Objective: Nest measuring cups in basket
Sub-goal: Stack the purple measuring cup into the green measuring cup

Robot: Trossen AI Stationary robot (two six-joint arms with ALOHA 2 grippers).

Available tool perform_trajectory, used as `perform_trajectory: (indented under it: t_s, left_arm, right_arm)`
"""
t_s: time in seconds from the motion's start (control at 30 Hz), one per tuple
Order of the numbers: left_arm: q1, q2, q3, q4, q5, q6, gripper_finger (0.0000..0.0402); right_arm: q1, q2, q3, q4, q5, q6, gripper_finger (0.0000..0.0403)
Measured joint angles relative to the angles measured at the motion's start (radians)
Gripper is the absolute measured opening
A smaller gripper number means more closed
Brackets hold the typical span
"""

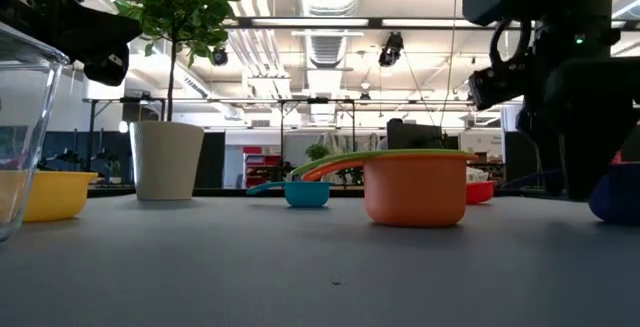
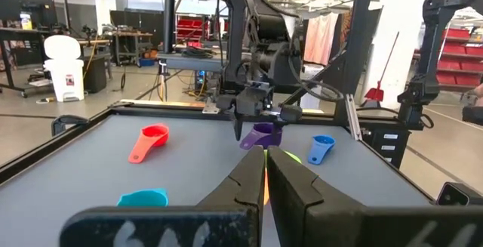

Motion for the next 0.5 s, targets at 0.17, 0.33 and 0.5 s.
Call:
perform_trajectory:
  t_s: [0.17, 0.33, 0.5]
  left_arm:
    - [0.0, 0.0, 0.0, 0.0, 0.0, 0.0, 0.0]
    - [0.0, 0.0, 0.0, 0.0, 0.0, 0.0, 0.0]
    - [0.0, 0.0, 0.0, 0.0, 0.0, 0.0, 0.0]
  right_arm:
    - [0.0, 0.009, 0.0, 0.0, 0.0, 0.0, 0.0319]
    - [0.0, -0.007, 0.0, 0.001, 0.0, 0.0, 0.0247]
    - [0.0, -0.022, 0.0, 0.004, -0.001, -0.008, 0.0165]
